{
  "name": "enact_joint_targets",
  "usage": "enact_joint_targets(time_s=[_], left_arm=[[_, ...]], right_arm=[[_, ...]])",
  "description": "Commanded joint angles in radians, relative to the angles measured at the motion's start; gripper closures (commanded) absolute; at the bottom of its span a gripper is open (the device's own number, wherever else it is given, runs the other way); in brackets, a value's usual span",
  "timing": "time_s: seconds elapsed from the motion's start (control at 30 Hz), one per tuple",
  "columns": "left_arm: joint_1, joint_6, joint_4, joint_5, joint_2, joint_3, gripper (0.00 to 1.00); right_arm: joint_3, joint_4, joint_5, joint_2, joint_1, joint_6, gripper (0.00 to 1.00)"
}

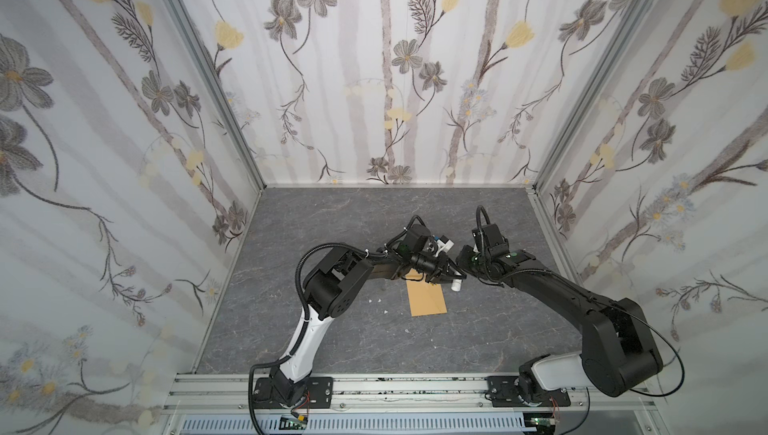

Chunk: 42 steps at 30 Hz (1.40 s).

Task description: Place the letter into the envelope and seal it

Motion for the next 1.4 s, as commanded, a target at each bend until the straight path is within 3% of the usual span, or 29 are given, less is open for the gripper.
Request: enact_joint_targets(time_s=[0.0, 0.57, 0.77, 1.37], left_arm=[[0.013, -0.016, 0.033, -0.098, -0.008, 0.001, 1.0], [0.036, -0.018, 0.033, -0.126, -0.017, -0.001, 1.0], [0.038, -0.002, 0.033, -0.126, -0.034, -0.014, 1.0], [0.054, 0.016, 0.033, -0.156, -0.07, -0.051, 1.0]], right_arm=[[-0.002, -0.041, -0.092, -0.008, 0.011, 0.016, 0.71], [-0.008, -0.028, -0.105, -0.017, 0.032, 0.034, 0.7], [-0.005, -0.007, -0.148, 0.0, -0.004, 0.035, 0.6], [-0.017, -0.003, -0.168, -0.074, -0.045, 0.017, 0.49]])
